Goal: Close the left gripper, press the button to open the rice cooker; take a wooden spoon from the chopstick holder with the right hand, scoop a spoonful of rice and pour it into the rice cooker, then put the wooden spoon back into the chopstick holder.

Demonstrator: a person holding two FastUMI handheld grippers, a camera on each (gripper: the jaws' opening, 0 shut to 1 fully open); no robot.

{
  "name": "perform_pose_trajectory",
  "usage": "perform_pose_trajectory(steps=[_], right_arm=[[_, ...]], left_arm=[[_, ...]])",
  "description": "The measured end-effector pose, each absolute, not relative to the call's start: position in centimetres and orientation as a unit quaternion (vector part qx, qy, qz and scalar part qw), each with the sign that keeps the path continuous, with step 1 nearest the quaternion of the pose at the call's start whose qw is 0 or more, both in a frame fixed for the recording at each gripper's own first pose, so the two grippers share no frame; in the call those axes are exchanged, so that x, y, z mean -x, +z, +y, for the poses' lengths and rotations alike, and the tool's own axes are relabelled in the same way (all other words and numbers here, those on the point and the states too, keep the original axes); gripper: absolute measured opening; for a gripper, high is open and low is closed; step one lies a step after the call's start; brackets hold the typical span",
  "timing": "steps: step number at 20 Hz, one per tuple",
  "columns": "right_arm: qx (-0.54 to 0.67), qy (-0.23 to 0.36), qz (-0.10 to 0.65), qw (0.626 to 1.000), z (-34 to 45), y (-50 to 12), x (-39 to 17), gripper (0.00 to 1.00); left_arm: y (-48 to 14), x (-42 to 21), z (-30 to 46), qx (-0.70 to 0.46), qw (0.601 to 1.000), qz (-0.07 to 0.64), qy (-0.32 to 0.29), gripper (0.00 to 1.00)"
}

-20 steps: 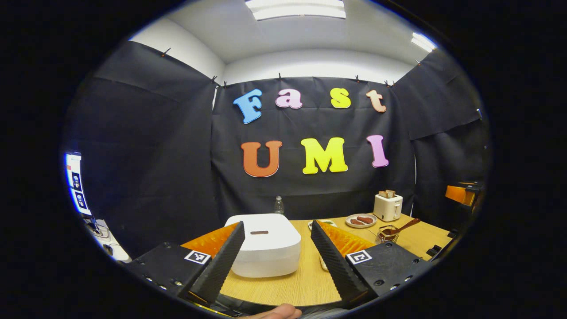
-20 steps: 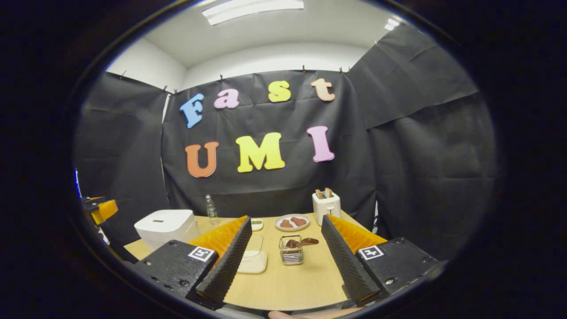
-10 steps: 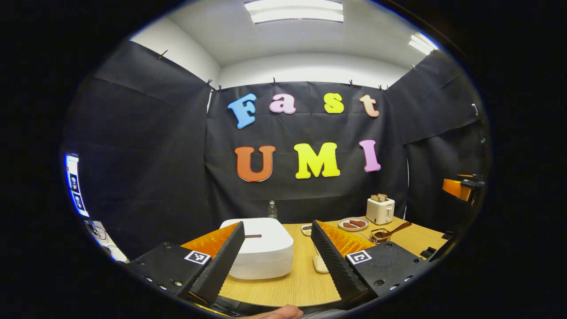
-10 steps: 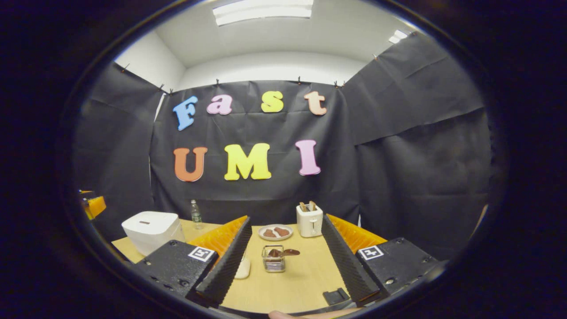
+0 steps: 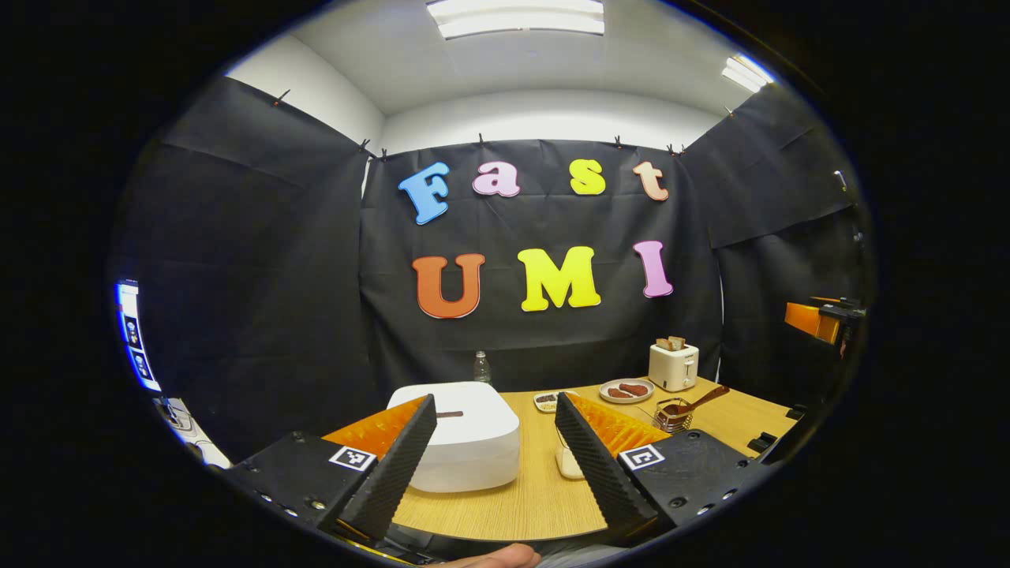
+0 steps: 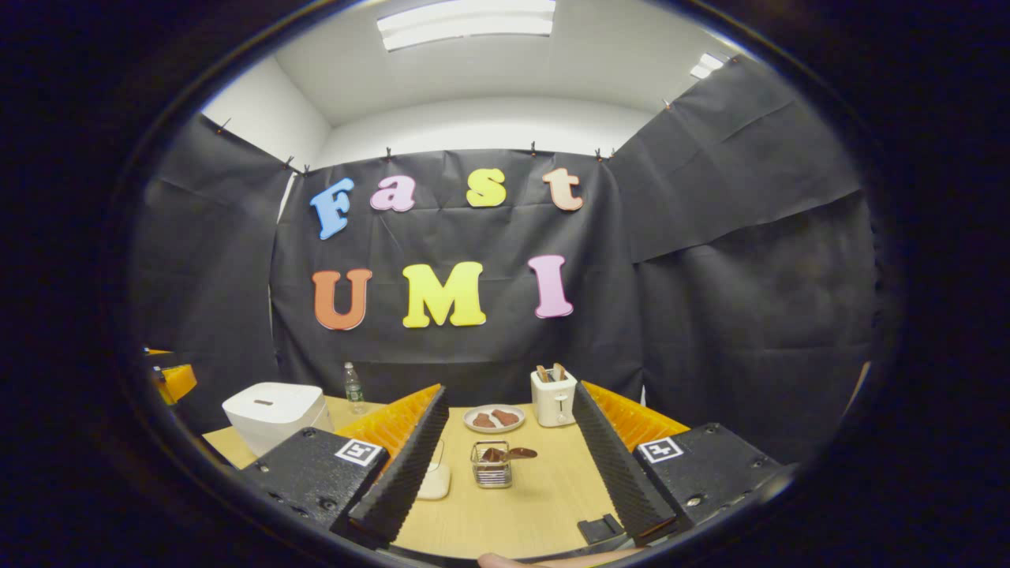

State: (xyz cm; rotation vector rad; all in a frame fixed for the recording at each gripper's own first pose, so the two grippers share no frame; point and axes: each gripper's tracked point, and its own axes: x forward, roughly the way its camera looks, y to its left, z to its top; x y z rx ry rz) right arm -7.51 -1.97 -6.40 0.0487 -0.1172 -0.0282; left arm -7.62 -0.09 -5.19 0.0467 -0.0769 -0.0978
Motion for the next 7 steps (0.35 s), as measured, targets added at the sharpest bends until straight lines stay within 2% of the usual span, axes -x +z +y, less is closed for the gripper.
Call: perform_pose_trajectory(steps=[1, 7], right_arm=[[-0.025, -0.013, -0.058, 0.998, -1.9, -6.5, 7.4, 1.0], [-0.022, 0.003, -0.057, 0.998, -0.8, -6.8, 7.3, 0.99]], left_arm=[[-5.1, 7.5, 0.1, -0.02, 0.998, -0.039, -0.048, 0.96], [-5.3, 7.4, 0.6, -0.004, 0.998, -0.035, -0.042, 0.96]])
